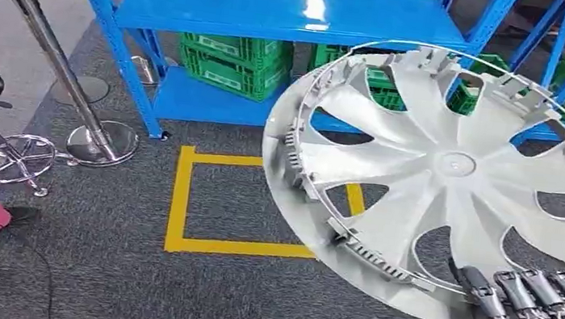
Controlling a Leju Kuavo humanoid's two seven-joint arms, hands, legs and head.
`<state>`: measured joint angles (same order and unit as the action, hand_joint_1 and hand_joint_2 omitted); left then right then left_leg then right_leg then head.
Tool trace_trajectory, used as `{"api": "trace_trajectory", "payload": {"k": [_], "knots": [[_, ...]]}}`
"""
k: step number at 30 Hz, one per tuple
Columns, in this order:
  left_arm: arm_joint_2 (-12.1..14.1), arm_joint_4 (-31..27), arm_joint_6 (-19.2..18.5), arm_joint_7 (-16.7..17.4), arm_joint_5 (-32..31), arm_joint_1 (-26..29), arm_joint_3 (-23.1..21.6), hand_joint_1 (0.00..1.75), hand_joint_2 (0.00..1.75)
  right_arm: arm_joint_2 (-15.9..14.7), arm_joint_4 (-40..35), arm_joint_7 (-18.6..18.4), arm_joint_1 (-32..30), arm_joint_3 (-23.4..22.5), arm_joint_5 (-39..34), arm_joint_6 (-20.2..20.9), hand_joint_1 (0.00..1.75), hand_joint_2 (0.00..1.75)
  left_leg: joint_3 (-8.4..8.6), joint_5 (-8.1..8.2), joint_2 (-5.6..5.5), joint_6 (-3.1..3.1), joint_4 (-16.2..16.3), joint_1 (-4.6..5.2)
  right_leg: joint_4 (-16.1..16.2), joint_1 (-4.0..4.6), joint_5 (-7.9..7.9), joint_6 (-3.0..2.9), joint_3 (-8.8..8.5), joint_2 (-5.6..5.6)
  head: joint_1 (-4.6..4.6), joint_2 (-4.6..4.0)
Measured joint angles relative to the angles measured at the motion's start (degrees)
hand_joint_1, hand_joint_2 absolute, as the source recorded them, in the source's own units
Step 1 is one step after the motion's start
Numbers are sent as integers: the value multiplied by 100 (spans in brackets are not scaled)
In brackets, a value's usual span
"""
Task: Take the parts from the cabinet and place them on the table.
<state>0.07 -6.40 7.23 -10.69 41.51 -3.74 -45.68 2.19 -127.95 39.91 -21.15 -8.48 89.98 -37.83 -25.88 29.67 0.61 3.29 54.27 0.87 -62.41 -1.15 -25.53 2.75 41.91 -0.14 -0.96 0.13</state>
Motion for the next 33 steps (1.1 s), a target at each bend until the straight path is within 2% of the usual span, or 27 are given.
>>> {"api": "trace_trajectory", "payload": {"k": [2,3,4,5,7,8,9,10,12,13,14,15,17,18,19,20,21,23,24,25,27,28,29,30,31,33], "knots": [[-20,0,9,-31,11,7,0,0,0,2,0,0,1,-13,2,0,175,175,-191,-127,5,-9,34,13,-920,1,-591,19,208,4,-22,0],[-24,0,9,-30,18,9,-2,0,0,7,2,0,0,-13,2,0,175,175,-295,-186,11,-11,61,19,-1250,7,-760,25,233,4,-26,0],[-26,0,7,-31,18,11,-2,0,0,7,2,0,0,-15,2,0,175,175,-389,-237,15,-18,95,20,-1264,8,-792,29,110,3,-26,0],[-31,0,9,-31,22,13,-2,0,0,7,4,0,-1,-17,2,0,175,175,-474,-279,15,-29,132,20,-1053,8,-733,28,-155,2,-24,0],[-35,0,9,-31,28,12,-4,0,0,7,2,0,4,-20,2,0,175,175,-633,-323,14,-63,227,19,-106,8,-500,5,-937,-3,-28,0],[-35,-2,11,-31,33,6,-4,0,0,7,2,0,18,-20,2,0,175,175,-667,-341,14,-79,312,19,400,9,-521,-24,-1305,-4,-28,0],[-35,-9,18,-31,35,6,-4,0,0,9,2,2,31,-20,4,0,175,175,-745,-347,16,-105,384,71,549,33,-591,-44,-1382,-5,-28,0],[-35,-9,20,-31,42,8,-4,0,0,20,-4,0,13,-20,0,0,175,175,-770,-380,17,-131,393,53,515,34,-554,-86,-1347,-7,-2,0],[-35,-9,39,-31,52,16,-4,0,0,24,-4,0,-7,-24,2,0,175,175,-774,-427,17,-186,393,27,490,62,-521,-135,-1296,-4,-9,0],[-28,-9,44,-28,61,19,-4,0,0,24,-4,0,-6,-33,2,0,175,175,-777,-436,13,-203,414,45,525,29,-471,-194,-1254,-12,-13,0],[-20,-9,55,-28,70,20,-4,0,0,35,-4,0,2,-37,2,0,175,175,-811,-322,-20,-248,480,24,529,6,-434,-227,-1317,-34,-11,0],[-26,-9,55,-26,72,20,-7,0,0,39,-4,0,0,-37,2,0,175,175,-892,-96,-25,-302,707,8,529,1,-416,-254,-1266,-36,29,0],[-28,-9,55,-17,94,22,-7,0,0,46,-4,0,-2,-48,2,0,175,175,-1215,428,-25,-385,1623,-61,519,1,-349,-266,-1210,-39,33,0],[-28,-9,55,-17,94,27,-9,0,0,46,-4,0,-5,-52,2,0,175,175,-1345,582,-25,-409,2008,-80,510,2,-330,-264,-1172,-39,35,0],[-31,-9,55,-17,94,35,-9,0,0,46,-4,0,-6,-57,4,0,175,175,-1368,601,-25,-428,2168,-99,499,0,-310,-259,-1139,-37,35,0],[-29,-9,55,-15,94,38,-9,0,0,46,-4,0,-8,-59,4,0,175,175,-1256,479,-25,-433,2041,-116,488,-2,-300,-248,-1114,-36,37,0],[-26,-9,55,-17,94,38,-9,0,0,46,-4,0,-9,-61,4,0,175,175,-1051,274,-25,-425,1685,-126,474,-4,-294,-239,-1099,-33,35,0],[-22,-9,55,-17,105,37,-9,0,0,46,-4,0,-9,-70,4,0,175,175,-479,-170,-29,-375,627,-128,469,-6,-279,-214,-1105,-29,35,0],[-22,-9,55,-17,105,36,-9,0,0,46,-4,0,-9,-72,4,0,175,175,-361,-83,-40,-349,439,-106,467,17,-261,-178,-1080,-30,33,0],[-22,-9,55,-15,109,31,-9,0,0,46,-4,0,-4,-72,4,0,175,175,-397,-101,-35,-320,355,-92,444,23,-237,-135,-1034,-24,31,0],[-22,-9,52,-15,111,45,-9,0,0,46,-7,0,-8,-72,4,0,175,175,-457,-116,-36,-286,391,-70,470,2,-189,-63,-1001,-30,26,0],[-22,-9,46,-15,111,55,-9,0,0,46,-6,0,-12,-72,4,0,175,175,-463,-153,-35,-233,343,-74,478,6,-172,-23,-1002,-33,29,0],[-28,-9,37,-15,111,51,-9,0,0,46,-7,2,-17,-72,4,0,175,175,-459,-209,-17,-167,293,-114,422,-11,-250,-4,-942,-21,26,0],[-42,-9,33,-15,111,38,-9,0,0,46,-9,0,-20,-70,2,0,175,175,-486,-231,-13,-129,285,-106,252,-1,-424,0,-850,-9,15,0],[-33,-9,31,-15,114,32,-9,0,0,46,-9,2,-13,-68,2,0,175,175,-516,-247,-14,-103,286,-100,-105,1,-649,-2,-712,-2,-4,0],[-28,-9,22,-15,118,37,-7,0,0,48,-9,0,-17,-68,2,0,175,175,-578,-286,-7,-64,290,-62,-1044,1,-1085,18,-315,0,-6,0]]}}
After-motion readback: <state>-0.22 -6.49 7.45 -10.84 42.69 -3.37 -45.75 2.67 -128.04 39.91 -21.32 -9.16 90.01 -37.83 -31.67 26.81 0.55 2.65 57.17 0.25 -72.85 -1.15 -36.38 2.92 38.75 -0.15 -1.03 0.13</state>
